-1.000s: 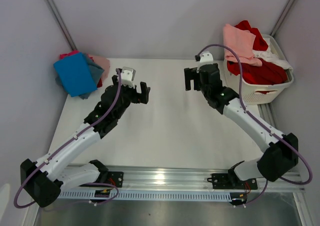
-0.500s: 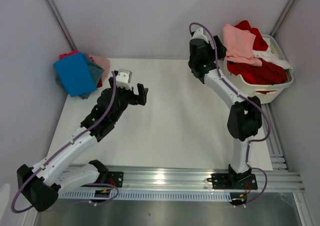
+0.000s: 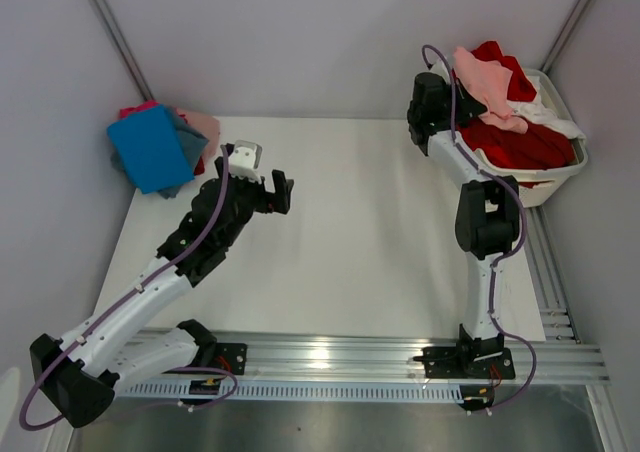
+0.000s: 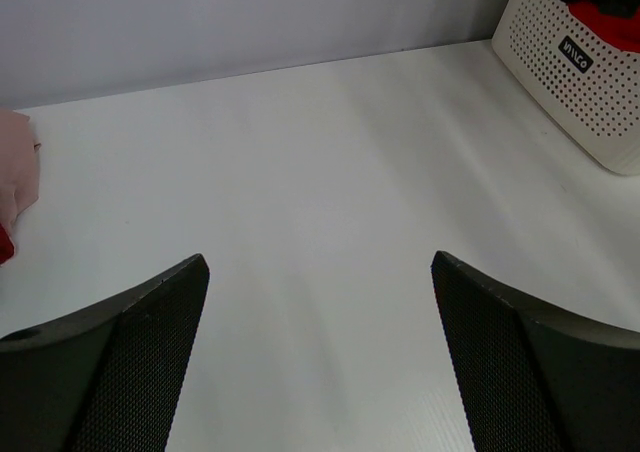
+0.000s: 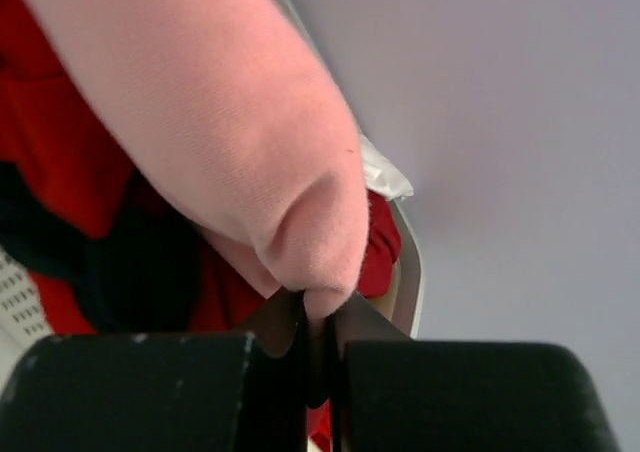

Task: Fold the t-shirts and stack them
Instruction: Grab crumpled tshirt from bin with the right arm, then move the tshirt to the center of the board

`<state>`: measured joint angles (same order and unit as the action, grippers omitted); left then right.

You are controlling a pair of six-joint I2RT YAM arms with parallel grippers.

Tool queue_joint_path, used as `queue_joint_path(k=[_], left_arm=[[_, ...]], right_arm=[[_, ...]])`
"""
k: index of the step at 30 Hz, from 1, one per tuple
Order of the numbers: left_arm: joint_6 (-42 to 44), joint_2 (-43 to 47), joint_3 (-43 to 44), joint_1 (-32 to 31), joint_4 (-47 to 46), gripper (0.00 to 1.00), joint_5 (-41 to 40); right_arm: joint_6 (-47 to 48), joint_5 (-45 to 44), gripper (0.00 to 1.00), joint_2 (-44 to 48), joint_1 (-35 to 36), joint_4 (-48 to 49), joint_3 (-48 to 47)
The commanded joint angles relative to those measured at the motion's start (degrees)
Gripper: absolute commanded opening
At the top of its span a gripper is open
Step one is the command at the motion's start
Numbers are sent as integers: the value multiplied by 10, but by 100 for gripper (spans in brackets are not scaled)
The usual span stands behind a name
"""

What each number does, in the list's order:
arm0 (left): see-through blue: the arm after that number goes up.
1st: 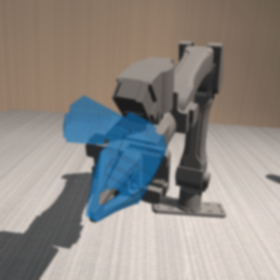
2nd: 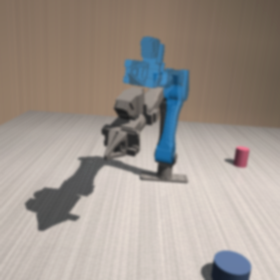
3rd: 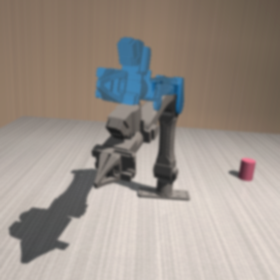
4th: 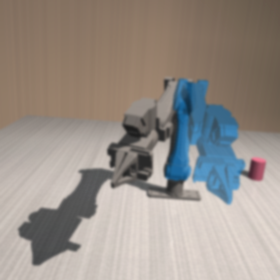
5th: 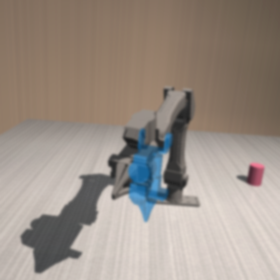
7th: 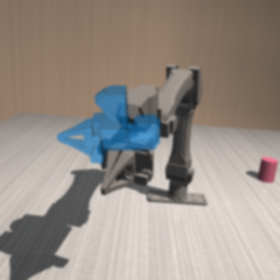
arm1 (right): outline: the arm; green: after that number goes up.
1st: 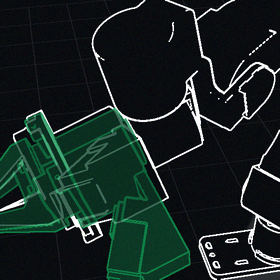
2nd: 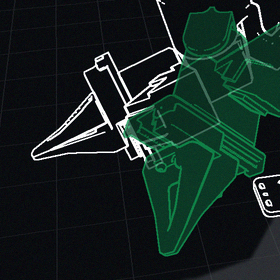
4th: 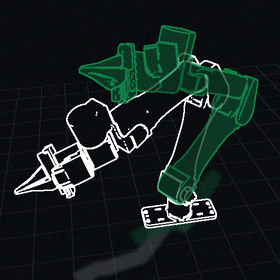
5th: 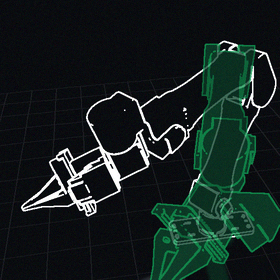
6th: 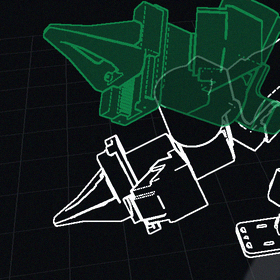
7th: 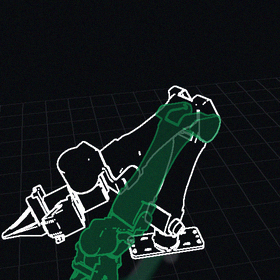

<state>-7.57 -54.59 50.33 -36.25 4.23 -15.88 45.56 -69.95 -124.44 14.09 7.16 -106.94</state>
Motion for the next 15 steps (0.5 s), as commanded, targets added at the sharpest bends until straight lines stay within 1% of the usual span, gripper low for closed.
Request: queue_joint_path(k=[1, 4, 5, 6, 7, 9, 10, 11, 12, 14, 15], left_arm=[[-8, 3, -4, -3, -4, 96, 0], [-9, -3, -2, -3, -8, 96, 1], [-9, -4, 2, -3, -9, 96, 2], [-9, -7, 0, -3, -10, 96, 2], [-10, -8, 1, -3, -10, 96, 1], [-8, -11, 5, -3, -10, 96, 1], [-8, -11, 4, -2, -11, 96, 1], [-9, -12, 5, -3, -11, 96, 1], [-8, -13, 5, -3, -11, 96, 0], [-8, -13, 2, -3, -12, 96, -5], [-8, -12, -1, -3, -15, 96, -7]], right_arm=[[-10, -26, 0, 16, -4, 23, -42], [-27, -1, 0, 46, 11, 4, -30], [-47, 10, 0, 59, 18, -4, -26], [-57, 25, 0, 71, 36, -32, -22], [-66, 62, 0, 82, 47, -48, -21], [-86, 96, 0, 121, 81, -75, -21], [-91, 131, 0, 136, 95, -93, -20], [-98, 151, 0, 167, 107, -100, -19], [-115, 169, 0, 186, 136, -106, -16], [-150, 246, 0, 224, 167, -118, -10], [-197, 286, 0, 263, 195, -144, -6]])
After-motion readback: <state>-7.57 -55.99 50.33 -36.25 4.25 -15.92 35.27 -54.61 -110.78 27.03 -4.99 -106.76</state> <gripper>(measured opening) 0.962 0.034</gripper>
